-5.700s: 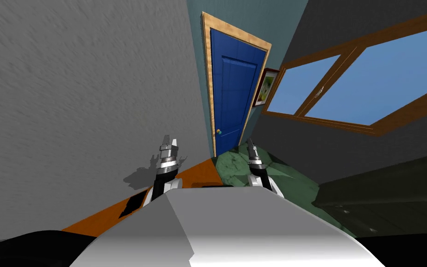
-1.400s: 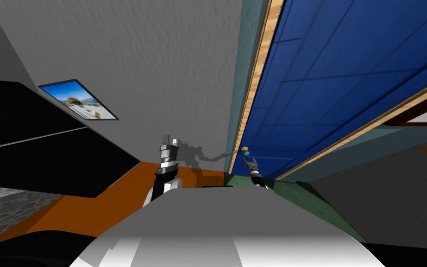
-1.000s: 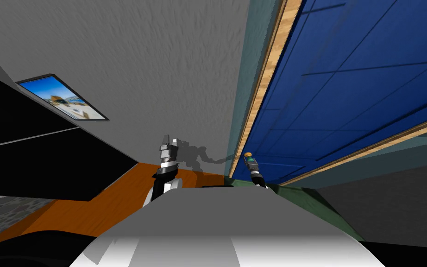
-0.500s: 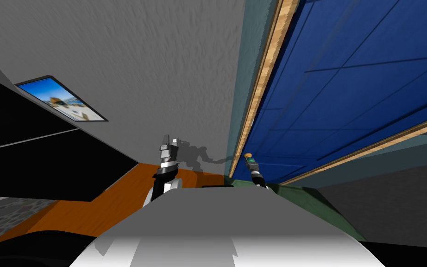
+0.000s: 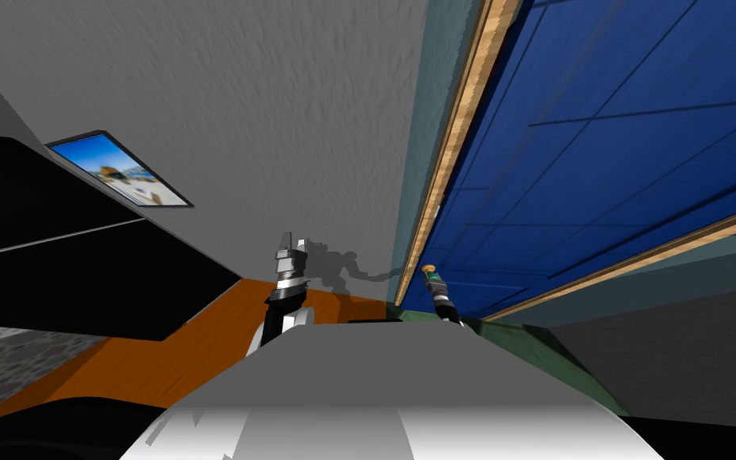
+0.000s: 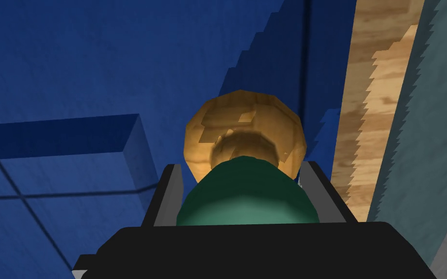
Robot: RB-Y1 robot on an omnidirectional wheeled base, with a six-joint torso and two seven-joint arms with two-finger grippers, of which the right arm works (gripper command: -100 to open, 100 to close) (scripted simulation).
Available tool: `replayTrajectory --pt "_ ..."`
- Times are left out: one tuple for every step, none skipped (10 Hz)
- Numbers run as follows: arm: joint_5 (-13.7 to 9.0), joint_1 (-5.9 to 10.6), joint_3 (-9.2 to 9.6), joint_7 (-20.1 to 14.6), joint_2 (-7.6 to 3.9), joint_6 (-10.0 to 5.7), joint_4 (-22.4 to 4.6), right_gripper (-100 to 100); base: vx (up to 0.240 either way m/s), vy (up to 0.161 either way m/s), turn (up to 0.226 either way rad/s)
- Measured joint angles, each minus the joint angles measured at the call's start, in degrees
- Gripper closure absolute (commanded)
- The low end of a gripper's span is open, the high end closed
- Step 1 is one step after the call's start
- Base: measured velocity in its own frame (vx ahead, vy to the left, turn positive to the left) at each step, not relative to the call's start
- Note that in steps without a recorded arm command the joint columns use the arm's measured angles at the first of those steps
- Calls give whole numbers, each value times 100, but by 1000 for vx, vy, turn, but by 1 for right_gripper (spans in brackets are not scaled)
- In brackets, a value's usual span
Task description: Pull the door open
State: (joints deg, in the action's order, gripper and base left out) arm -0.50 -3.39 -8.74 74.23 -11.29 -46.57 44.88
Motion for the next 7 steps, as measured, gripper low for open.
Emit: replayTrajectory --pt "-31 1 -2 -151 -9 -5 0 100 -34 -8 55" --pt "-61 -3 -2 -293 -15 -6 5 100 -36 -9 72" --pt "-90 -10 -5 -430 -22 -8 8 100 -32 -10 61" --pt "-119 -11 -5 -567 -29 -10 5 100 -34 -8 65" --pt "-153 -4 -8 -716 -37 -18 -10 100 -42 -16 74" --pt "-192 -6 -9 -874 -44 -23 -11 100 -42 -13 89" --pt "-232 -20 -10 -1032 -51 -13 12 100 -25 -5 29"
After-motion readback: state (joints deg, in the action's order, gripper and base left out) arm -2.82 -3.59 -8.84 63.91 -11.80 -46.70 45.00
